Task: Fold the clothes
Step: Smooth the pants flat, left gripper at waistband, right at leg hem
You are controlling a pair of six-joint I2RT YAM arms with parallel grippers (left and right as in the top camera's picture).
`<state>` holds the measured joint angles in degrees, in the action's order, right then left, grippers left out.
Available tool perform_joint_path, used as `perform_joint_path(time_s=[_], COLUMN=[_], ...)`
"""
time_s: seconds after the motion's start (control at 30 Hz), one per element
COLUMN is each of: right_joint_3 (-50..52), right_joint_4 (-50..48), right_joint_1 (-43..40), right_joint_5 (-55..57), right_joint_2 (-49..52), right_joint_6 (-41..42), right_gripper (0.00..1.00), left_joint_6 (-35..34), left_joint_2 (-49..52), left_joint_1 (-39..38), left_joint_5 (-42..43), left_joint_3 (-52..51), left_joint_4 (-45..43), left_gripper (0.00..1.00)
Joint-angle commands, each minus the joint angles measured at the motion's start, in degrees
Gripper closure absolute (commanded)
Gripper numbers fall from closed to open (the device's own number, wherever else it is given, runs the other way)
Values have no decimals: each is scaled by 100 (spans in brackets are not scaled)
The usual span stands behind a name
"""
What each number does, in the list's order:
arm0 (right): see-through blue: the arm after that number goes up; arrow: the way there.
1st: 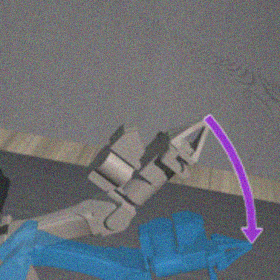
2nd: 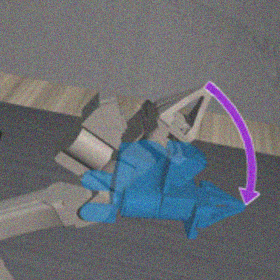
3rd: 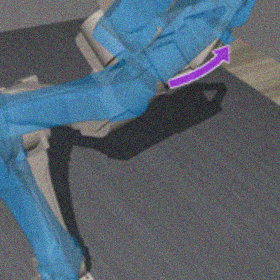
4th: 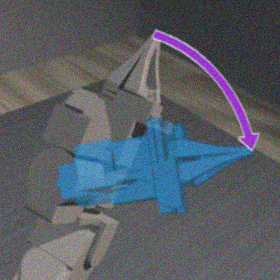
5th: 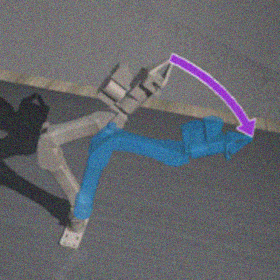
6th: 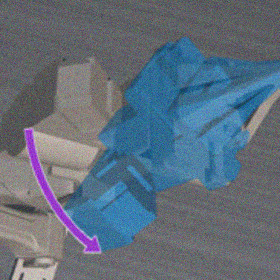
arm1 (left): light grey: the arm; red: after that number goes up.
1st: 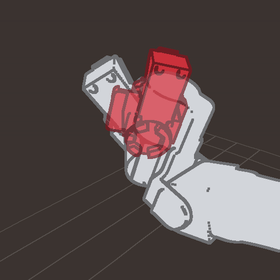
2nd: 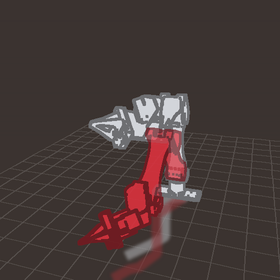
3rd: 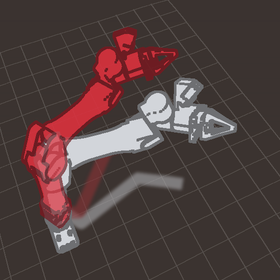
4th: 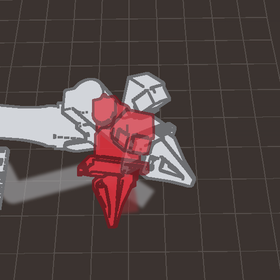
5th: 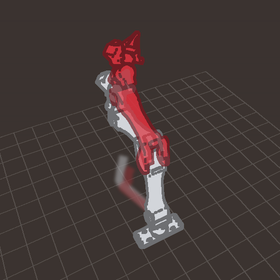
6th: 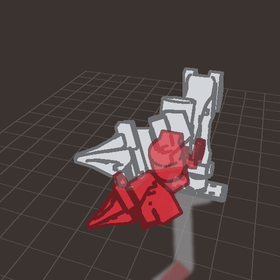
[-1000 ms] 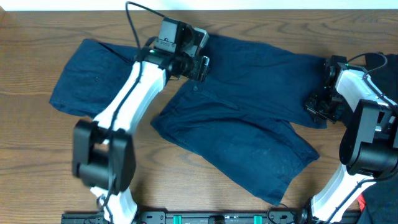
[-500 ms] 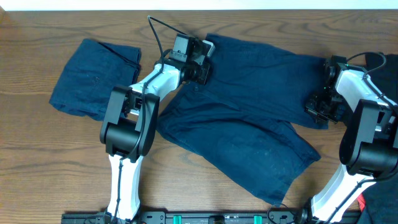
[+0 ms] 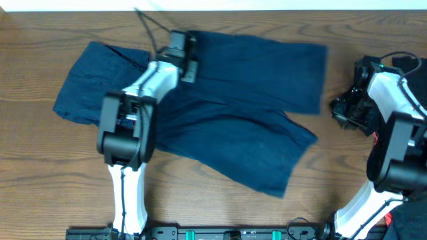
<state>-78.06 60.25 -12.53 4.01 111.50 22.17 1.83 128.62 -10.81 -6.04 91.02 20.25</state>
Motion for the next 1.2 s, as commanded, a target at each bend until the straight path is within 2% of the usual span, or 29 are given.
perform_joint_path(time_s=[0.0, 0.1, 0.23, 0.33, 0.4, 0.53, 0.6, 0.63, 0.7, 0.83, 1.07, 1.1, 1.13, 1.17], right_joint_3=[-155, -146, -52, 61, 101, 101, 101, 101, 101, 90, 87, 87, 87, 87], right_joint_4=[-96, -367, -1134, -1779, -2127, -2577, -2754, -2809, -2859, -2852, -2730, -2730, -2730, -2726], right_joint_1=[-13, 66, 352, 649, 824, 1027, 1071, 1073, 1069, 1005, 584, 518, 448, 387], right_joint_5=[-610, -1443, -2120, -2181, -2170, -2142, -2162, -2170, -2135, -1659, -1456, -1497, -1617, -1794], right_joint_2=[-387, -380, -256, -66, 149, 673, 890, 968, 1047, 986, 662, 592, 511, 422], right_joint_6=[-358, -767, -785, -592, -428, -177, -125, -114, -76, -79, -81, -83, -155, -293], right_gripper=[93, 91, 85, 72, 54, 51, 55, 60, 67, 97, 99, 97, 76, 64], left_joint_6=[-251, -251, -251, -249, -247, -229, -229, -229, -229, -170, -133, -101, -96, -96], left_joint_2=[153, -81, -457, -623, -658, -658, -658, -658, -658, -647, -645, -645, -656, -678], left_joint_1=[369, 426, 358, 275, 229, 184, 184, 184, 184, 184, 190, 197, 199, 201], left_joint_5=[-105, 636, 826, 826, 826, 824, 826, 824, 826, 866, 861, 863, 861, 863], left_joint_3=[-199, -199, -199, -199, -199, -201, -201, -201, -201, -221, -446, -444, -433, -402], left_joint_4=[398, 514, 527, 592, 675, 809, 826, 841, 896, 997, 949, 944, 955, 1045], left_gripper=[87, 86, 83, 83, 83, 83, 83, 79, 79, 79, 78, 78, 78, 78])
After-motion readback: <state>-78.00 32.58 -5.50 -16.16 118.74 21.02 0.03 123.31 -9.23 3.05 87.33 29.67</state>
